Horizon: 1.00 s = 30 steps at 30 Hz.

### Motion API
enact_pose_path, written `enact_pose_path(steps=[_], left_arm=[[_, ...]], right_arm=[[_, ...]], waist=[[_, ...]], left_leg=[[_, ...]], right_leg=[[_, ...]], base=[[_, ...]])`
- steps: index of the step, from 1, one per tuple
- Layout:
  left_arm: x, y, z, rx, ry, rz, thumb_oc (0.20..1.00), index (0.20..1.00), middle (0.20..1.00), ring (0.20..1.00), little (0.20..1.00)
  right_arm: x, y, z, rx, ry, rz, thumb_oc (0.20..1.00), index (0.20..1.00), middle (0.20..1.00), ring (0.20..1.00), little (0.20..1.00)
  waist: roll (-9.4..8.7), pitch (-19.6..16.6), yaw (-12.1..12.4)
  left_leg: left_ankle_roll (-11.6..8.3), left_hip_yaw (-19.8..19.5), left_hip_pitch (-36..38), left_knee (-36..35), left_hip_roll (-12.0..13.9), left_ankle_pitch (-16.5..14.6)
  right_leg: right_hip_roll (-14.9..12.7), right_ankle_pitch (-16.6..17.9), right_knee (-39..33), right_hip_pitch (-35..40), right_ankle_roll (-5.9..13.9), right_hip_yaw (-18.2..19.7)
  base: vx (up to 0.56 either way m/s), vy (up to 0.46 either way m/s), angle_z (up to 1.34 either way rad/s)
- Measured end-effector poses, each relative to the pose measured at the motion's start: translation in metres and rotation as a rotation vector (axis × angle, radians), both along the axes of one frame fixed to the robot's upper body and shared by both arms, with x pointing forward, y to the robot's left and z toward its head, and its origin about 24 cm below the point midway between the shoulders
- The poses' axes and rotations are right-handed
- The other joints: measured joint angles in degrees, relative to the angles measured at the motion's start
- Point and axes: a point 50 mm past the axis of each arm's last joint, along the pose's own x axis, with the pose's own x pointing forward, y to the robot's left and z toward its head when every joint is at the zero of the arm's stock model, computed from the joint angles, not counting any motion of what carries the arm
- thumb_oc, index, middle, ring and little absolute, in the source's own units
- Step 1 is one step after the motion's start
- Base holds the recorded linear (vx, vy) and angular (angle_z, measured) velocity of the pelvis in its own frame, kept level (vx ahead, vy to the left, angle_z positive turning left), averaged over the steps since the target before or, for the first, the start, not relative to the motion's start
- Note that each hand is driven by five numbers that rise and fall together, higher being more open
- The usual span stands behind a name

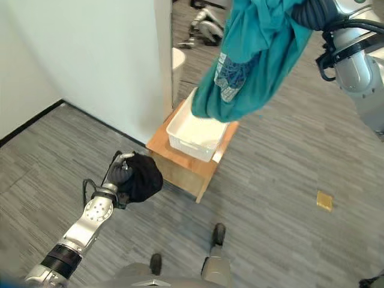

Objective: Pick up bed clothes into laundry basket.

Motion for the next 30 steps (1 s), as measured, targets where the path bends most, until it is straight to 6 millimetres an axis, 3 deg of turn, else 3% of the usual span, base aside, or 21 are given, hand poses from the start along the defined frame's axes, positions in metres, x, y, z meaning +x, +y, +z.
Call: enact_pose_path(steps=[1,4,6,7,9,12,13,15,16,17,18,19,21,25,30], left_arm=[[-0.011,-0.001,-0.006,-0.045,0.023,0.025,0.200,0.200,0.200,0.200,0.200],[-0.023,-0.006,-0.013,-0.088,0.056,0.011,0.200,0.200,0.200,0.200,0.200],[-0.031,-0.003,-0.020,-0.087,0.090,0.017,0.200,0.200,0.200,0.200,0.200],[-0.036,-0.002,-0.023,-0.099,0.102,0.027,0.200,0.200,0.200,0.200,0.200],[-0.031,-0.004,-0.018,-0.135,0.080,0.026,0.200,0.200,0.200,0.200,0.200],[-0.039,-0.003,-0.025,-0.133,0.111,0.013,0.200,0.200,0.200,0.200,0.200],[-0.039,-0.003,-0.025,-0.133,0.111,0.012,0.200,0.200,0.200,0.200,0.200],[-0.043,-0.003,-0.028,-0.160,0.134,0.010,0.200,0.200,0.200,0.200,0.200],[-0.046,-0.002,-0.030,-0.170,0.147,0.014,0.200,0.200,0.200,0.200,0.200],[-0.050,-0.006,-0.033,-0.176,0.164,-0.001,0.200,0.200,0.200,0.200,0.200],[-0.050,-0.005,-0.033,-0.176,0.164,0.001,0.200,0.200,0.200,0.200,0.200],[-0.051,-0.003,-0.034,-0.174,0.167,0.008,0.200,0.200,0.200,0.200,0.200],[-0.050,-0.002,-0.033,-0.169,0.163,0.003,0.200,0.200,0.200,0.200,0.200],[-0.044,0.000,-0.029,-0.189,0.150,0.003,0.200,0.200,0.200,0.200,0.200],[-0.036,-0.001,-0.026,-0.181,0.136,-0.012,0.200,0.200,0.200,0.200,0.200]], right_arm=[[0.002,0.002,0.004,0.010,-0.013,0.000,0.200,0.200,0.200,0.200,0.200],[-0.003,-0.008,0.025,0.031,-0.075,-0.048,0.200,0.200,0.200,0.200,0.200],[0.006,-0.020,0.016,0.060,-0.047,-0.103,0.200,0.200,0.200,0.200,0.200],[0.008,-0.025,0.013,0.067,-0.034,-0.129,0.200,0.200,0.200,0.200,0.200],[0.003,-0.045,0.014,0.068,-0.034,-0.216,0.200,0.200,0.200,0.200,0.200],[0.005,-0.060,0.005,0.121,-0.023,-0.264,0.200,0.200,0.200,0.200,0.200],[0.006,-0.064,0.000,0.131,-0.009,-0.279,0.200,0.200,0.200,0.200,0.200],[0.014,-0.074,-0.033,0.189,0.071,-0.294,0.200,0.200,0.200,0.200,0.200],[0.019,-0.075,-0.047,0.210,0.104,-0.299,0.200,0.200,0.200,0.200,0.200],[0.028,-0.081,-0.071,0.251,0.176,-0.328,0.200,0.200,0.200,0.200,0.200],[0.031,-0.082,-0.084,0.260,0.212,-0.337,0.200,0.200,0.200,0.200,0.200],[0.039,-0.083,-0.107,0.306,0.265,-0.350,0.200,0.200,0.200,0.200,0.200],[0.045,-0.081,-0.128,0.332,0.322,-0.361,0.200,0.200,0.200,0.200,0.200],[0.051,-0.075,-0.138,0.383,0.333,-0.339,0.200,0.200,0.200,0.200,0.200],[0.049,-0.095,-0.135,0.444,0.294,-0.423,0.200,0.200,0.200,0.200,0.200]], waist=[[1.99,-0.63,-0.02],[4.44,-0.57,-0.39],[4.41,-0.37,0.08],[4.74,-0.02,0.31],[4.29,1.55,0.09],[5.62,2.81,0.38],[6.30,3.42,0.69],[9.78,2.55,0.32],[10.08,2.57,0.42],[12.58,1.94,-0.16],[12.54,2.02,-0.07],[11.31,1.83,-0.18],[9.84,1.84,0.01],[8.53,2.40,1.86],[7.45,3.06,5.43]], left_leg=[[-1.41,1.66,-0.13,0.17,3.28,0.59],[-3.68,6.25,-0.05,-0.33,7.64,4.05],[-4.65,6.47,-1.70,3.99,8.20,7.11],[-4.97,6.27,-2.72,6.15,8.50,7.64],[-5.61,7.69,-7.33,13.15,8.86,8.93],[-5.21,15.78,-9.67,5.78,8.60,8.86],[-4.65,16.89,-10.06,3.49,8.35,9.42],[-2.23,18.96,-10.95,-2.96,10.13,11.14],[-1.73,18.81,-10.93,-3.65,10.50,11.46],[-1.00,18.29,-10.96,-3.50,11.19,12.16],[-0.82,18.48,-11.51,-3.35,10.96,13.15],[-0.63,18.77,-11.63,-3.30,10.14,13.31],[-0.16,19.10,-11.84,-3.74,8.78,13.69],[0.72,18.71,-13.42,-4.02,7.82,14.29],[0.92,16.44,-16.38,-4.12,8.12,14.49]], right_leg=[[2.89,-0.23,-0.03,0.90,-1.31,-1.22],[6.86,-3.30,-0.01,3.01,-3.91,-4.88],[7.66,-5.28,0.00,5.83,-5.47,-7.10],[7.79,-6.06,0.03,7.02,-5.27,-7.56],[6.49,-8.02,-0.03,8.12,-6.29,-10.62],[6.63,-10.53,-0.16,8.24,-6.91,-12.66],[6.98,-10.50,-0.27,7.99,-6.87,-13.08],[9.02,-10.65,-0.36,8.19,-6.66,-15.14],[9.59,-10.77,-0.36,8.23,-6.53,-15.33],[11.05,-10.79,-0.25,8.27,-6.18,-15.24],[10.55,-10.92,-0.08,8.01,-5.77,-15.13],[9.63,-10.54,-0.09,7.44,-4.99,-14.55],[8.46,-10.09,-0.08,6.76,-3.93,-14.16],[7.80,-9.64,-0.06,5.45,-3.36,-14.81],[8.35,-9.94,-0.04,3.89,-3.23,-16.66]], base=[[0.15,-0.195,0.39],[0.12,-0.191,0.60],[-0.04,-0.155,0.47],[-0.09,-0.107,0.56],[0.02,-0.040,0.83],[0.06,-0.046,0.70],[0.12,0.020,0.28],[0.11,0.036,0.22],[0.07,-0.003,0.04],[0.07,-0.012,-0.09],[0.09,-0.012,-0.18],[0.04,-0.013,-0.15],[0.00,-0.014,-0.05],[-0.03,-0.047,0.12],[-0.01,-0.012,0.22]])
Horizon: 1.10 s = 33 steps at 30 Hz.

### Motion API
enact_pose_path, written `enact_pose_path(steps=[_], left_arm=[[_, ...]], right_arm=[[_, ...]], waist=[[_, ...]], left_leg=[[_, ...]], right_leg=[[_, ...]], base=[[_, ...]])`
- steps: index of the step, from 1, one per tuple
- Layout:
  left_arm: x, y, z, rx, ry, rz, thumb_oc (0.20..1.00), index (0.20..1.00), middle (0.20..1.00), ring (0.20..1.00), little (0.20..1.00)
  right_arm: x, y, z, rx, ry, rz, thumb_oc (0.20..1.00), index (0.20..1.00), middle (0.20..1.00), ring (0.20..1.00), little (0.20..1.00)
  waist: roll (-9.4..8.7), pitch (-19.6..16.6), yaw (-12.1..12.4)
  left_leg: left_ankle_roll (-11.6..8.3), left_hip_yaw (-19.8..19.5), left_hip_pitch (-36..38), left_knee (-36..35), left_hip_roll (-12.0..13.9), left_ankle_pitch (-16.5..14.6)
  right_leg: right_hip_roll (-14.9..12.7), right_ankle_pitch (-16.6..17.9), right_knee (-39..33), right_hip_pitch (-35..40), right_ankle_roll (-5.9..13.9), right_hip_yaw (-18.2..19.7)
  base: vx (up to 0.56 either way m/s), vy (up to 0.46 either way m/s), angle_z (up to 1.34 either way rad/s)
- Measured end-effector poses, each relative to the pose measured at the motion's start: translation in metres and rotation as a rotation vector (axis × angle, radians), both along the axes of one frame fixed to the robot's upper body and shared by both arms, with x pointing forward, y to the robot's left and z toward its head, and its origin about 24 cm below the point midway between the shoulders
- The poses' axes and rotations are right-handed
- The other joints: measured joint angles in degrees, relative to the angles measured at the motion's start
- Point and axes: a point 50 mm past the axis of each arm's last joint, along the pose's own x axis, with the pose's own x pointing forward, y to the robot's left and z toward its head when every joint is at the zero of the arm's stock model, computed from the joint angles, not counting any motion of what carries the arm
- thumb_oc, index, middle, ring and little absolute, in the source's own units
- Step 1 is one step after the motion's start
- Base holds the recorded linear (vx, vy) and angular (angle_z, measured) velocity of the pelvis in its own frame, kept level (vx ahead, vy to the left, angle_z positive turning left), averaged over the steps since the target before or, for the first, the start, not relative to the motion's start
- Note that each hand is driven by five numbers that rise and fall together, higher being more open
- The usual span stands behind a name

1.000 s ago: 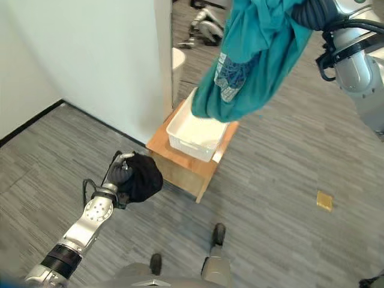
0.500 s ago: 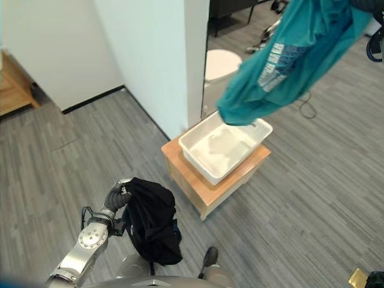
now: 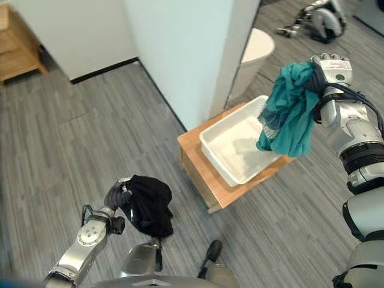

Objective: Pick up bed clothes into laundry basket.

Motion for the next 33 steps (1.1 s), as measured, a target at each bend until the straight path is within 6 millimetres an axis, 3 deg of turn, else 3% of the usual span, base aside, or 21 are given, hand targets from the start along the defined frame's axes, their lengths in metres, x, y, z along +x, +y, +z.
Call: enact_pose_path(steps=[6,12,17,19,20,21,23,27,30,33], left_arm=[[0.010,0.004,-0.001,-0.001,0.007,0.008,0.200,0.200,0.200,0.200,0.200],[0.021,-0.006,0.008,0.000,-0.041,-0.026,0.200,0.200,0.200,0.200,0.200],[0.036,-0.021,0.020,-0.001,-0.091,-0.085,0.200,0.200,0.200,0.200,0.200],[0.042,-0.027,0.025,0.002,-0.111,-0.110,0.200,0.200,0.200,0.200,0.200],[0.043,-0.028,0.027,0.003,-0.117,-0.117,0.200,0.200,0.200,0.200,0.200],[0.045,-0.030,0.029,0.003,-0.125,-0.125,0.200,0.200,0.200,0.200,0.200],[0.047,-0.032,0.030,0.008,-0.131,-0.134,0.200,0.200,0.200,0.200,0.200],[0.045,-0.034,0.029,0.014,-0.127,-0.145,0.200,0.200,0.200,0.200,0.200],[0.044,-0.030,0.027,0.025,-0.119,-0.136,0.200,0.200,0.200,0.200,0.200],[0.045,-0.024,0.028,0.033,-0.125,-0.114,0.200,0.200,0.200,0.200,0.200]], right_arm=[[0.008,0.002,-0.001,0.179,-0.072,-0.014,0.200,0.200,0.200,0.200,0.200],[0.023,0.021,-0.014,0.428,-0.125,0.036,0.200,0.200,0.200,0.200,0.200],[0.033,0.041,-0.061,0.609,-0.051,0.006,0.200,0.200,0.200,0.200,0.200],[0.033,0.051,-0.096,0.658,0.038,-0.037,0.200,0.200,0.200,0.200,0.200],[0.032,0.056,-0.110,0.666,0.080,-0.052,0.391,0.391,0.391,0.391,0.391],[0.030,0.062,-0.128,0.681,0.138,-0.075,1.000,1.000,1.000,1.000,1.000],[0.022,0.062,-0.151,0.667,0.225,-0.142,1.000,1.000,1.000,1.000,1.000],[0.012,0.046,-0.161,0.731,0.232,-0.220,1.000,1.000,1.000,1.000,1.000],[0.008,0.024,-0.144,0.695,0.163,-0.216,1.000,1.000,1.000,1.000,1.000],[0.012,0.021,-0.117,0.681,0.057,-0.126,1.000,1.000,1.000,1.000,1.000]], waist=[[-2.75,2.01,0.45],[-3.12,4.17,1.12],[-2.07,5.88,2.81],[-1.24,6.37,3.72],[-0.96,6.55,4.04],[-0.58,6.89,4.49],[0.05,7.18,5.25],[0.18,7.22,5.38],[0.20,7.21,4.02],[0.15,7.08,3.04]], left_leg=[[0.04,-0.06,-3.83,0.11,0.09,0.36],[0.13,-0.60,-5.99,0.25,0.00,0.60],[0.09,-1.73,-7.87,0.67,0.00,0.63],[0.05,-2.73,-8.57,0.69,-0.17,0.81],[0.06,-2.88,-8.72,0.67,-0.22,0.84],[0.08,-3.07,-8.87,0.69,-0.36,0.86],[0.13,-3.99,-8.89,0.70,-0.72,0.90],[0.20,-4.23,-8.02,0.67,-1.54,0.94],[0.22,-3.79,-6.14,0.42,-2.18,0.92],[0.40,-1.78,-3.08,-0.27,-2.21,0.78]], right_leg=[[0.06,0.04,-0.01,-3.69,-0.04,0.17],[0.07,0.23,-0.01,-5.58,-0.16,-0.09],[0.22,0.18,0.00,-6.52,-0.13,-1.29],[0.27,0.08,0.01,-6.52,-0.05,-2.02],[0.27,0.02,0.01,-6.51,-0.02,-2.09],[0.18,0.02,0.01,-6.51,-0.01,-2.17],[-0.04,-0.10,0.01,-6.13,0.15,-2.86],[-0.77,-0.50,0.00,-4.85,0.70,-3.17],[-1.54,-0.47,0.00,-3.34,0.83,-2.67],[-1.89,-0.21,0.00,-1.91,1.00,-0.27]], base=[[0.00,0.000,0.01],[0.00,-0.002,0.02],[0.01,-0.028,0.12],[0.01,-0.010,0.24],[0.01,-0.014,0.17],[0.01,-0.013,0.13],[0.02,0.004,0.16],[0.01,0.025,0.13],[0.03,0.062,-0.03],[0.06,0.064,-0.32]])
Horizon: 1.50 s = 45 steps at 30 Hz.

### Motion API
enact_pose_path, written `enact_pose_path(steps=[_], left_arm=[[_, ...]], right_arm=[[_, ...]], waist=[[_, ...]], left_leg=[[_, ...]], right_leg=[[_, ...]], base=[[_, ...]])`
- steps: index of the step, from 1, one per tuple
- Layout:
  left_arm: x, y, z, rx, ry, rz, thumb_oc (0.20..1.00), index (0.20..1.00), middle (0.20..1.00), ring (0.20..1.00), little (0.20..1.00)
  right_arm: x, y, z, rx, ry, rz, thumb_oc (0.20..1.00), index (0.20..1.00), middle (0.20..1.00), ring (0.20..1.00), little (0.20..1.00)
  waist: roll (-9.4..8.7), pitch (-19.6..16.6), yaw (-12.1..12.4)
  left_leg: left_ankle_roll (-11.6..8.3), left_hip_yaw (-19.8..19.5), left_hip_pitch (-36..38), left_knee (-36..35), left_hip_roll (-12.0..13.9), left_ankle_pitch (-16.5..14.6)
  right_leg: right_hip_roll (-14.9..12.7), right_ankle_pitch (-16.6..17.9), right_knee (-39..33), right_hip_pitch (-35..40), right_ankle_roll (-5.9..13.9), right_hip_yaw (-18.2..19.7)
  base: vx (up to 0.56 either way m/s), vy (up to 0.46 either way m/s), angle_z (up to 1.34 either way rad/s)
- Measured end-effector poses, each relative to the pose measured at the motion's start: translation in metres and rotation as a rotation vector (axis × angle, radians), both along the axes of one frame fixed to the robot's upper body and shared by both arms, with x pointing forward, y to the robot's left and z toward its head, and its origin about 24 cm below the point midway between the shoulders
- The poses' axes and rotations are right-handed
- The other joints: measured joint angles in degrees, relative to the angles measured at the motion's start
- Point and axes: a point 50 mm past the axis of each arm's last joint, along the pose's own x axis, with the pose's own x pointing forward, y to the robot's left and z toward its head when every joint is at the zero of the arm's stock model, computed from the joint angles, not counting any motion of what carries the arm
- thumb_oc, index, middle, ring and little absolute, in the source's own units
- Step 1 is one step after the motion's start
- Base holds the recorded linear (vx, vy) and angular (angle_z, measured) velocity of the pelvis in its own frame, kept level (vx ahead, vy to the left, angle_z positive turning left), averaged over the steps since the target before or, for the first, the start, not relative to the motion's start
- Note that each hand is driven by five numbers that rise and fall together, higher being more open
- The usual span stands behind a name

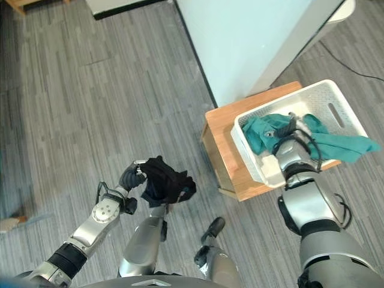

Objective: Pick up bed clothes into laundry basket.

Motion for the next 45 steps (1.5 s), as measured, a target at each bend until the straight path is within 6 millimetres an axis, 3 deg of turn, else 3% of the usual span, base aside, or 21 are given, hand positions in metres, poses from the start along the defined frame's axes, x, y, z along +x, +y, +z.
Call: enact_pose_path(steps=[2,3,5,6,7,9,11,13,15,16,17,18,22,25,28,32,34,37,41,43,45], left_arm=[[-0.002,0.011,0.011,0.019,-0.059,0.053,0.200,0.200,0.200,0.200,0.200],[0.000,0.012,0.017,0.023,-0.087,0.062,0.200,0.200,0.200,0.200,0.200],[0.001,0.011,0.036,0.084,-0.190,0.057,0.200,0.200,0.200,0.200,0.200],[0.001,0.014,0.038,0.094,-0.204,0.072,0.200,0.200,0.200,0.200,0.200],[0.008,0.014,0.045,0.144,-0.241,0.086,0.200,0.200,0.200,0.200,0.200],[0.012,0.016,0.052,0.192,-0.291,0.113,0.200,0.200,0.200,0.200,0.200],[0.020,0.010,0.064,0.197,-0.342,0.116,0.200,0.200,0.200,0.200,0.200],[0.024,0.004,0.079,0.193,-0.413,0.121,0.200,0.200,0.200,0.200,0.200],[0.029,-0.010,0.091,0.163,-0.460,0.101,0.200,0.200,0.200,0.200,0.200],[0.034,-0.027,0.104,0.117,-0.510,0.069,0.200,0.200,0.200,0.200,0.200],[0.036,-0.035,0.113,0.101,-0.542,0.048,0.200,0.200,0.200,0.200,0.200],[0.038,-0.042,0.129,0.087,-0.613,0.021,0.200,0.200,0.200,0.200,0.200],[0.050,-0.059,0.169,0.068,-0.758,-0.013,0.200,0.200,0.200,0.200,0.200],[0.058,-0.082,0.192,0.056,-0.823,-0.073,0.200,0.200,0.200,0.200,0.200],[0.067,-0.106,0.198,0.155,-0.850,-0.152,0.200,0.200,0.200,0.200,0.200],[0.095,-0.121,0.200,0.366,-0.826,-0.175,0.200,0.200,0.200,0.200,0.200],[0.113,-0.125,0.223,0.505,-0.851,-0.140,0.200,0.200,0.200,0.200,0.200],[0.123,-0.129,0.276,0.647,-0.977,-0.090,0.200,0.200,0.200,0.200,0.200],[0.131,-0.066,0.355,0.838,-1.073,0.188,0.200,0.200,0.200,0.200,0.200],[0.128,-0.024,0.371,0.937,-1.075,0.289,0.200,0.200,0.200,0.200,0.200],[0.124,-0.010,0.382,0.960,-1.084,0.344,0.200,0.200,0.200,0.200,0.200]], right_arm=[[-0.013,0.011,0.039,-0.178,-0.219,0.162,1.000,1.000,1.000,1.000,1.000],[-0.020,0.009,0.042,-0.214,-0.239,0.160,1.000,1.000,1.000,1.000,1.000],[-0.072,-0.002,0.051,-0.298,-0.412,0.128,1.000,1.000,1.000,1.000,1.000],[-0.079,-0.006,0.047,-0.330,-0.399,0.112,1.000,1.000,1.000,1.000,1.000],[-0.101,-0.034,0.019,-0.357,-0.279,0.003,1.000,1.000,1.000,1.000,1.000],[-0.127,-0.062,-0.031,-0.330,-0.056,-0.120,1.000,1.000,1.000,1.000,1.000],[-0.159,-0.079,-0.079,-0.273,0.127,-0.215,1.000,1.000,1.000,1.000,1.000],[-0.190,-0.083,-0.125,-0.174,0.325,-0.297,1.000,1.000,1.000,1.000,1.000],[-0.233,-0.079,-0.174,-0.087,0.522,-0.344,1.000,1.000,1.000,1.000,1.000],[-0.297,-0.061,-0.225,0.097,0.786,-0.449,1.000,1.000,1.000,1.000,1.000],[-0.320,-0.051,-0.239,0.176,0.881,-0.506,1.000,1.000,1.000,1.000,1.000],[-0.369,-0.025,-0.260,0.338,1.024,-0.581,1.000,1.000,1.000,1.000,1.000],[-0.427,0.016,-0.277,0.543,1.197,-0.630,1.000,1.000,1.000,1.000,1.000],[-0.432,0.024,-0.280,0.535,1.266,-0.535,1.000,1.000,1.000,1.000,1.000],[-0.429,0.032,-0.283,0.537,1.310,-0.461,1.000,1.000,1.000,1.000,1.000],[-0.391,0.032,-0.287,0.533,1.233,-0.369,1.000,1.000,1.000,1.000,1.000],[-0.356,0.039,-0.290,0.544,1.144,-0.286,1.000,1.000,1.000,1.000,1.000],[-0.350,0.039,-0.290,0.549,1.129,-0.278,1.000,1.000,1.000,1.000,1.000],[-0.345,0.034,-0.288,0.544,1.113,-0.291,1.000,1.000,1.000,1.000,1.000],[-0.346,0.034,-0.288,0.556,1.111,-0.302,1.000,1.000,1.000,1.000,1.000],[-0.356,0.035,-0.289,0.563,1.142,-0.311,1.000,1.000,1.000,1.000,1.000]], waist=[[0.10,-0.58,-3.58],[-0.08,-0.95,-4.97],[0.24,-1.71,-6.05],[0.02,-2.47,-6.80],[-0.16,-4.36,-10.40],[-0.20,-8.06,-13.68],[0.45,-8.88,-16.62],[0.80,-9.37,-17.40],[1.84,-10.59,-18.37],[2.76,-11.89,-18.81],[3.35,-12.31,-18.41],[4.73,-12.93,-19.43],[7.30,-14.20,-23.67],[7.52,-14.41,-24.91],[7.62,-14.56,-25.34],[7.54,-14.52,-26.62],[7.39,-14.49,-27.81],[6.68,-14.35,-28.17],[5.19,-14.23,-29.54],[5.73,-14.44,-29.33],[6.33,-14.57,-29.15]], left_leg=[[0.59,2.18,3.80,-0.53,-0.16,-0.58],[0.33,2.78,4.50,-0.47,0.05,-1.01],[0.70,3.50,5.68,-0.52,-0.27,-1.35],[0.78,4.23,6.09,-0.52,-0.33,-1.42],[0.74,5.52,7.69,-0.53,-0.44,-2.23],[0.78,7.29,8.45,-0.59,-0.62,-2.86],[0.55,8.73,9.75,-0.64,-0.36,-3.24],[0.23,9.76,10.98,-0.92,0.02,-3.67],[-0.01,9.83,11.57,-0.92,0.13,-4.00],[-0.10,9.81,11.66,-0.93,0.11,-4.08],[0.00,8.95,11.57,-0.94,-0.05,-4.00],[0.01,9.15,11.73,-0.83,-0.35,-4.09],[-0.20,10.47,12.48,-0.94,-1.31,-5.06],[-0.23,11.21,12.56,-0.97,-1.52,-5.60],[-0.31,12.17,12.40,-0.96,-1.44,-5.66],[-0.29,12.91,12.45,-0.96,-1.48,-5.64],[-0.15,13.69,12.45,-0.95,-1.51,-5.49],[-0.02,14.65,12.69,-0.63,-1.38,-5.60],[-0.35,15.75,13.69,-0.63,-0.80,-6.00],[-0.34,16.40,13.72,-0.69,-0.87,-6.33],[-0.36,16.24,13.46,-0.95,-1.08,-6.52]], right_leg=[[-0.42,0.12,0.00,2.23,0.27,2.21],[-0.49,0.11,-0.01,2.39,0.31,2.86],[-0.68,-0.09,0.01,3.25,0.62,3.75],[-0.83,0.09,0.01,3.17,0.57,4.53],[-1.14,-0.02,0.00,3.86,0.84,5.61],[-1.31,0.06,0.01,3.65,1.02,7.57],[-1.46,0.18,-0.12,3.74,1.13,9.39],[-0.99,0.25,-0.01,4.47,1.07,10.65],[-1.01,-0.05,-0.04,4.56,1.11,10.83],[-1.07,-0.53,-0.31,4.47,1.58,11.01],[-1.07,-0.55,-0.01,5.16,1.51,10.31],[-1.41,-0.62,-0.19,5.05,1.62,10.67],[-2.56,-0.43,-0.34,4.68,2.27,11.68],[-2.91,-0.45,-0.31,4.34,2.25,12.77],[-2.95,-0.06,-0.30,3.42,2.23,13.23],[-2.97,0.02,-0.30,3.09,2.24,13.77],[-2.96,0.76,-0.02,2.49,2.57,14.24],[-2.66,1.01,0.00,2.30,2.37,14.78],[-2.16,0.86,0.00,2.21,2.45,16.25],[-2.29,0.76,-0.01,1.88,2.42,16.74],[-2.54,0.70,-0.02,1.76,2.49,16.63]], base=[[0.13,0.107,-0.54],[0.10,0.066,-0.24],[0.04,0.030,-0.20],[0.05,0.028,-0.49],[0.03,0.017,-0.45],[0.03,0.013,-0.55],[0.02,-0.010,-0.48],[0.00,-0.028,-0.38],[0.01,-0.007,-0.09],[0.04,-0.007,0.19],[0.01,0.006,0.10],[0.03,0.016,0.16],[0.00,0.009,-0.13],[0.00,0.012,-0.22],[0.02,0.017,-0.22],[0.02,0.008,-0.08],[0.05,0.006,-0.22],[0.03,-0.002,-0.15],[0.04,0.001,-0.22],[0.02,0.009,-0.10],[0.01,0.011,0.02]])
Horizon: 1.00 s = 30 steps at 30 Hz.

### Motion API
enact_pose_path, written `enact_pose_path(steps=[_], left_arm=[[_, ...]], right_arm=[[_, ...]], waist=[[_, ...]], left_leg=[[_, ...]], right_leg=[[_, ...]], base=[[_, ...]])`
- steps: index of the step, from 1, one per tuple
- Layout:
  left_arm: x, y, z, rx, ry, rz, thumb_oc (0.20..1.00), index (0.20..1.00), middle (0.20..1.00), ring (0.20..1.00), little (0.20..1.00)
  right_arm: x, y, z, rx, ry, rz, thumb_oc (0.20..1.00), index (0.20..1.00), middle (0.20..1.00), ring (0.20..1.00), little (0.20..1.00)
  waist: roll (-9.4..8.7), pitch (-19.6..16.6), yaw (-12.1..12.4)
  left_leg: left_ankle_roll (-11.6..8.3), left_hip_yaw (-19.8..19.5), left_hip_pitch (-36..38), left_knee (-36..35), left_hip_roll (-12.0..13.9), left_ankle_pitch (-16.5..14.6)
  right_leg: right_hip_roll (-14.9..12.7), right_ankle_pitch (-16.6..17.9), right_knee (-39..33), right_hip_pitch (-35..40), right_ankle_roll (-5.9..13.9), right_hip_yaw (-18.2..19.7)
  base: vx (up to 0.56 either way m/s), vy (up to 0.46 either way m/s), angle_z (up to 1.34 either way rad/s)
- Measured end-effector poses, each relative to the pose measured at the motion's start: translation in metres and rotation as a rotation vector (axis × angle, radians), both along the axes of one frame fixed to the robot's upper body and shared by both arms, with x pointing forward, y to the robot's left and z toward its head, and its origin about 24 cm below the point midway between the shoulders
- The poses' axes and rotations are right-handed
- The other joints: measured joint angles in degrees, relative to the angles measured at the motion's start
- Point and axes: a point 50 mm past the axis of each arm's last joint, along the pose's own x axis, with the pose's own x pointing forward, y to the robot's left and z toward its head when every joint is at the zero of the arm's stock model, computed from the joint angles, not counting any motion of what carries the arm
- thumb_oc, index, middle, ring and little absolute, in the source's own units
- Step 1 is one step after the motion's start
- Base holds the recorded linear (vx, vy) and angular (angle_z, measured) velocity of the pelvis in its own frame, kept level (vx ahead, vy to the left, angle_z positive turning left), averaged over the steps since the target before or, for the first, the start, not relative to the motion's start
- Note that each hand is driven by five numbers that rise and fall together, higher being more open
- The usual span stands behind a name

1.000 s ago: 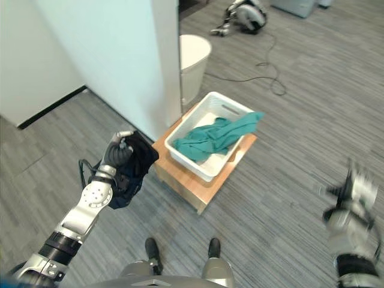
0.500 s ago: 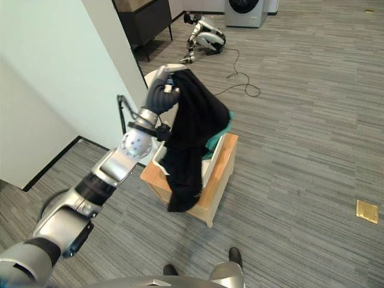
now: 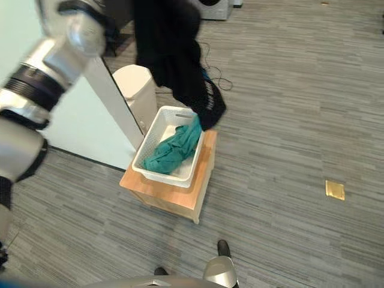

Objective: Pick up bed clothes into laundry basket.

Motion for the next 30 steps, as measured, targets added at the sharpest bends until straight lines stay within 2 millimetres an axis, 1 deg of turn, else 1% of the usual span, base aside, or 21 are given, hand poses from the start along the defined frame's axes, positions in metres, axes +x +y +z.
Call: enact_pose_path(steps=[1,3,4,5,6,8,9,10,12,14,16,18,20,23,26,28,30], left_arm=[[-0.002,0.000,0.001,-0.007,-0.018,-0.007,0.200,0.200,0.200,0.200,0.200],[0.000,-0.011,-0.005,0.001,-0.011,-0.025,0.200,0.200,0.200,0.200,0.200],[0.004,-0.025,-0.012,0.020,0.003,-0.035,0.200,0.200,0.200,0.200,0.200],[0.009,-0.030,-0.022,0.037,0.031,-0.032,0.200,0.200,0.200,0.200,0.200],[0.014,-0.032,-0.031,0.050,0.064,-0.016,0.200,0.200,0.200,0.200,0.200],[0.020,-0.035,-0.046,0.059,0.125,-0.008,0.200,0.200,0.200,0.200,0.200],[0.020,-0.035,-0.048,0.054,0.135,-0.014,0.200,0.200,0.200,0.200,0.200],[0.022,-0.041,-0.059,0.045,0.165,-0.036,0.200,0.200,0.200,0.200,0.200],[0.025,-0.043,-0.074,0.049,0.205,-0.048,0.200,0.200,0.200,0.200,0.200],[0.027,-0.050,-0.091,0.039,0.251,-0.070,0.200,0.200,0.200,0.200,0.200],[0.028,-0.054,-0.104,0.041,0.288,-0.081,0.200,0.200,0.200,0.200,0.200],[0.029,-0.054,-0.108,0.045,0.304,-0.077,0.200,0.200,0.200,0.200,0.200],[0.031,-0.052,-0.111,0.042,0.316,-0.064,0.200,0.200,0.200,0.200,0.200],[0.033,-0.041,-0.113,0.022,0.328,-0.032,0.200,0.200,0.200,0.200,0.200],[0.036,-0.029,-0.117,-0.012,0.338,0.008,0.200,0.200,0.200,0.200,0.200],[0.036,-0.027,-0.120,-0.014,0.346,0.013,0.200,0.200,0.200,0.200,0.200],[0.036,-0.024,-0.130,-0.026,0.365,0.023,0.200,0.200,0.200,0.200,0.200]], right_arm=[[-0.007,0.001,0.000,0.010,0.017,-0.006,1.000,1.000,1.000,1.000,1.000],[-0.003,0.001,-0.001,0.022,0.025,-0.022,1.000,1.000,1.000,1.000,1.000],[-0.001,-0.001,0.000,0.025,0.016,-0.015,1.000,1.000,1.000,1.000,1.000],[0.007,-0.001,0.001,0.031,-0.031,0.000,1.000,1.000,1.000,1.000,1.000],[0.012,-0.001,0.001,0.034,-0.052,0.005,1.000,1.000,1.000,1.000,1.000],[0.011,-0.002,0.002,0.029,-0.046,0.002,1.000,1.000,1.000,1.000,1.000],[0.010,-0.002,0.002,0.028,-0.041,0.006,1.000,1.000,1.000,1.000,1.000],[0.006,-0.003,0.002,0.024,-0.020,0.024,1.000,1.000,1.000,1.000,1.000],[0.004,-0.006,0.002,0.016,-0.010,0.031,1.000,1.000,1.000,1.000,1.000],[0.002,-0.010,0.004,0.005,-0.002,0.040,1.000,1.000,1.000,1.000,1.000],[0.004,-0.011,0.005,-0.003,-0.008,0.042,1.000,1.000,1.000,1.000,1.000],[0.008,-0.011,0.005,-0.007,-0.018,0.045,1.000,1.000,1.000,1.000,1.000],[0.008,-0.013,0.005,-0.018,-0.021,0.045,1.000,1.000,1.000,1.000,1.000],[0.007,-0.015,0.006,-0.029,-0.017,0.043,1.000,1.000,1.000,1.000,1.000],[0.008,-0.015,0.006,-0.032,-0.019,0.043,1.000,1.000,1.000,1.000,1.000],[0.010,-0.015,0.006,-0.032,-0.022,0.045,1.000,1.000,1.000,1.000,1.000],[0.016,-0.015,0.007,-0.035,-0.035,0.052,1.000,1.000,1.000,1.000,1.000]], waist=[[0.37,0.02,0.37],[0.73,-0.11,1.56],[0.68,-0.08,1.46],[0.72,-0.09,1.44],[0.80,-0.13,1.29],[1.44,-0.16,1.13],[1.47,0.06,1.03],[1.49,0.05,1.06],[1.11,0.31,0.90],[0.82,0.53,1.17],[0.30,0.91,1.21],[-0.28,1.58,1.08],[-0.47,1.96,1.07],[-0.08,3.01,1.00],[0.74,4.15,0.96],[1.07,4.89,0.94],[0.84,6.11,0.53]], left_leg=[[0.06,-0.45,0.02,0.00,-0.21,-0.10],[0.19,-1.21,0.07,0.02,-0.65,-0.24],[0.26,-1.42,-0.03,0.09,-0.96,-0.19],[0.34,-1.38,-0.03,0.11,-1.16,-0.19],[0.39,-1.24,-0.03,0.02,-1.24,-0.25],[0.40,-1.12,-0.99,0.00,-1.32,-0.30],[0.49,-1.09,-1.40,0.02,-1.29,-0.22],[0.62,-1.11,-2.09,0.07,-1.13,-0.11],[0.62,-1.17,-2.09,0.22,-1.05,-0.11],[0.61,-1.23,-2.17,0.32,-1.02,-0.12],[0.61,-1.30,-2.24,0.31,-0.99,-0.12],[0.61,-1.28,-2.26,0.32,-1.03,-0.12],[0.61,-1.24,-2.41,0.32,-1.14,-0.12],[0.61,-0.86,-2.96,0.32,-1.19,-0.13],[0.59,-0.29,-3.44,0.32,-1.08,-0.14],[0.62,-0.24,-4.09,0.33,-1.06,-0.11],[0.63,0.17,-4.18,0.33,-1.03,-0.10]], right_leg=[[-0.20,-0.10,0.00,0.16,0.13,-0.41],[-0.64,-0.28,0.00,0.77,0.39,-1.00],[-0.94,-0.31,0.00,0.61,0.44,-1.04],[-1.13,-0.30,0.00,0.56,0.45,-1.12],[-1.25,-0.31,0.00,0.41,0.47,-0.98],[-1.34,-0.24,0.02,-0.44,0.51,-0.76],[-1.27,-0.09,0.03,-0.87,0.47,-0.71],[-1.07,-0.01,0.03,-1.58,0.36,-0.74],[-0.91,0.02,0.04,-1.55,0.32,-0.84],[-0.91,-0.01,0.03,-1.56,0.33,-0.93],[-0.92,-0.04,0.02,-1.57,0.35,-1.08],[-0.93,-0.03,0.03,-1.61,0.35,-1.04],[-1.03,-0.03,0.02,-1.84,0.36,-0.98],[-1.05,0.03,0.03,-2.72,0.38,-0.51],[-0.94,0.10,0.03,-3.50,0.32,-0.01],[-0.83,0.30,0.04,-4.25,0.26,0.08],[-0.70,0.46,0.04,-4.60,0.29,0.50]], base=[[0.02,-0.006,0.18],[0.01,0.004,0.19],[0.01,0.022,0.13],[0.01,0.022,0.04],[0.00,0.008,-0.06],[-0.03,-0.009,-0.08],[-0.02,-0.010,-0.04],[0.00,0.000,0.00],[-0.01,-0.016,0.01],[0.00,-0.003,0.02],[0.00,-0.002,0.02],[0.00,0.000,0.00],[-0.04,0.021,-0.02],[-0.03,0.006,-0.07],[-0.04,0.002,-0.08],[-0.05,-0.012,-0.05],[-0.06,-0.021,-0.08]])
